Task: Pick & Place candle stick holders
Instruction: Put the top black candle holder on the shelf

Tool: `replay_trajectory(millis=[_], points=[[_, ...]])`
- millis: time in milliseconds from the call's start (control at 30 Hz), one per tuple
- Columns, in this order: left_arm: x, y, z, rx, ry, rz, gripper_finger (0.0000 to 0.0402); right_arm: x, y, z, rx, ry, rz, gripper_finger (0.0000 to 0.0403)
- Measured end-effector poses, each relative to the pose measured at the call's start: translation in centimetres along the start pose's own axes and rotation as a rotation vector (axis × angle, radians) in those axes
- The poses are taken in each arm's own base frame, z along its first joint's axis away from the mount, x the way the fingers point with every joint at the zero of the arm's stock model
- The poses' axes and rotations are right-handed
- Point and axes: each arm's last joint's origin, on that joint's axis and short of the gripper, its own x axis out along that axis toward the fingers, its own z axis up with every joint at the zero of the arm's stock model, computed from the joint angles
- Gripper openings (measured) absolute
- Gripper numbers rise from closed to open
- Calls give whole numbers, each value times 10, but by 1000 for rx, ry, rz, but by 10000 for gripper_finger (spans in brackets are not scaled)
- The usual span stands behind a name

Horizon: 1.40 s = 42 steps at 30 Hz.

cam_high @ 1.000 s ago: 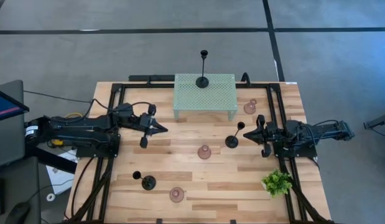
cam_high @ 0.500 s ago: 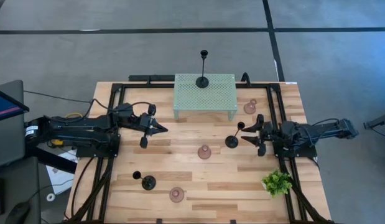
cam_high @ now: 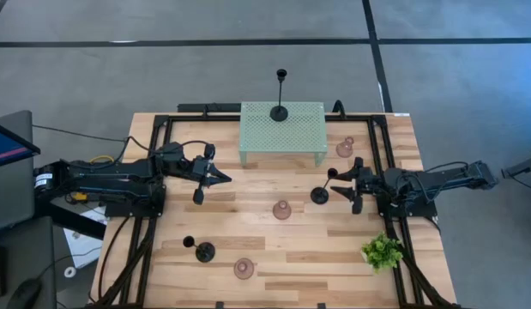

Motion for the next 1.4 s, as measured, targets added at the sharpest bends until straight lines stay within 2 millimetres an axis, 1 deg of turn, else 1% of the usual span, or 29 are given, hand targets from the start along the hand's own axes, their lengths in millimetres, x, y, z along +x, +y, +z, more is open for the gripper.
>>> replay_trajectory(millis=[167,367,867,967,1133,1400], points=[[0,0,0,0,0,0,11,2,1,3,10,-28,6,157],[0,0,0,0,0,0,11,6,3,4,11,-32,7,144],[0,0,0,0,0,0,11,17,7,4,11,-30,9,141],[0,0,0,0,0,0,11,19,7,4,10,-26,7,135],[0,0,0,0,0,0,11,21,7,3,7,-17,4,110],[0,0,0,0,0,0,11,21,8,4,10,-28,6,39]])
